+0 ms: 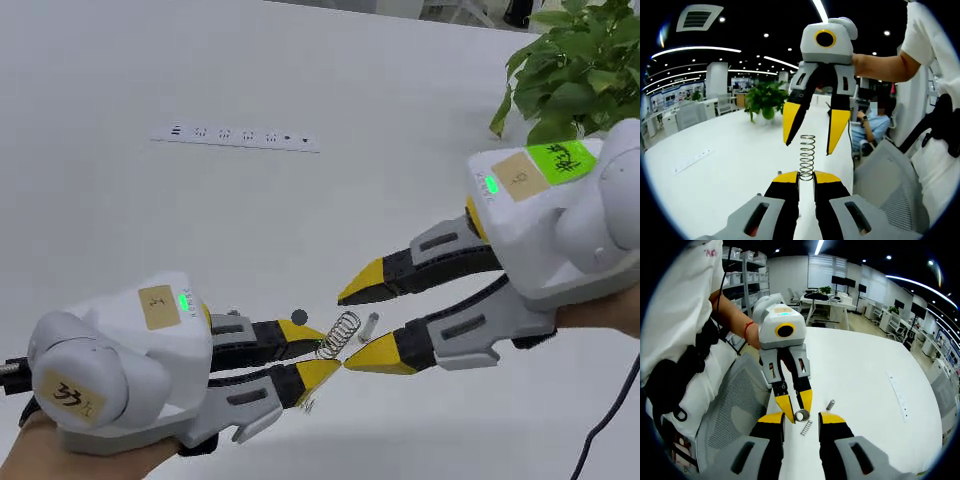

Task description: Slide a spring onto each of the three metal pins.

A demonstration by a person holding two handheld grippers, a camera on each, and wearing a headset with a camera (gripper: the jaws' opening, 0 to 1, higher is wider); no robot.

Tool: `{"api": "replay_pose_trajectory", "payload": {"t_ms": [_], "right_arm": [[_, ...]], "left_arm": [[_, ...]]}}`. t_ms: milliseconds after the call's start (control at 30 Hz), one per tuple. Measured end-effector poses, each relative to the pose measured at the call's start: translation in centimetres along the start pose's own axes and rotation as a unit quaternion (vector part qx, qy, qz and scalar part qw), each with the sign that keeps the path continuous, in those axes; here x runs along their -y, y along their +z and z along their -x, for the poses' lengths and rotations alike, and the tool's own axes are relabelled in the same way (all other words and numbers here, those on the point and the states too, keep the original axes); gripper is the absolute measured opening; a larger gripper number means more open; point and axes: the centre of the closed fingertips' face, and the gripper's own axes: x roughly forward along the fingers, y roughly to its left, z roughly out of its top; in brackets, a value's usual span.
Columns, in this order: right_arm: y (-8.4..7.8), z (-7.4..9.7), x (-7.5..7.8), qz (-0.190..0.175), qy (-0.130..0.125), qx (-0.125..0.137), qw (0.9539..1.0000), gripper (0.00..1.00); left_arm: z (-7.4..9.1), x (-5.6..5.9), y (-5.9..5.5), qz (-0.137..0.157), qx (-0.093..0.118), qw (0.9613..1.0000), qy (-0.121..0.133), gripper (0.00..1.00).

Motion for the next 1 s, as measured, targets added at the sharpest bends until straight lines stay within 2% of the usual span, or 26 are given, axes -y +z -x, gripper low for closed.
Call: {"api": "replay_pose_trajectory", "payload": {"t_ms": [33, 100, 167, 400, 633, 1000], "right_arm": [[0.1, 0.0, 0.0, 0.005, 0.007, -0.007, 0.9999, 0.26], [-0.2, -0.3, -0.2, 0.030, 0.024, -0.035, 0.9986, 0.26], [-0.7, -0.7, -0.5, 0.053, 0.042, -0.063, 0.9957, 0.25], [-1.4, -1.6, -0.6, 0.088, 0.071, -0.104, 0.9881, 0.19], [-1.6, -1.8, -0.2, 0.102, 0.082, -0.115, 0.9847, 0.13], [-1.8, -2.3, -0.1, 0.103, 0.090, -0.126, 0.9826, 0.12]], "left_arm": [[0.0, 0.0, 0.0, 0.000, 0.000, 1.0000, 0.000, 0.10], [0.0, 0.1, -0.1, 0.000, 0.002, 1.0000, 0.000, 0.10], [0.0, 0.1, -0.1, 0.002, 0.004, 1.0000, 0.000, 0.10], [-0.1, 0.1, -0.3, 0.005, 0.007, 1.0000, -0.001, 0.10], [0.0, -0.1, -0.5, 0.010, 0.011, 0.9999, 0.001, 0.10], [0.0, -0.4, -0.9, 0.009, 0.010, 0.9999, 0.002, 0.10]]}}
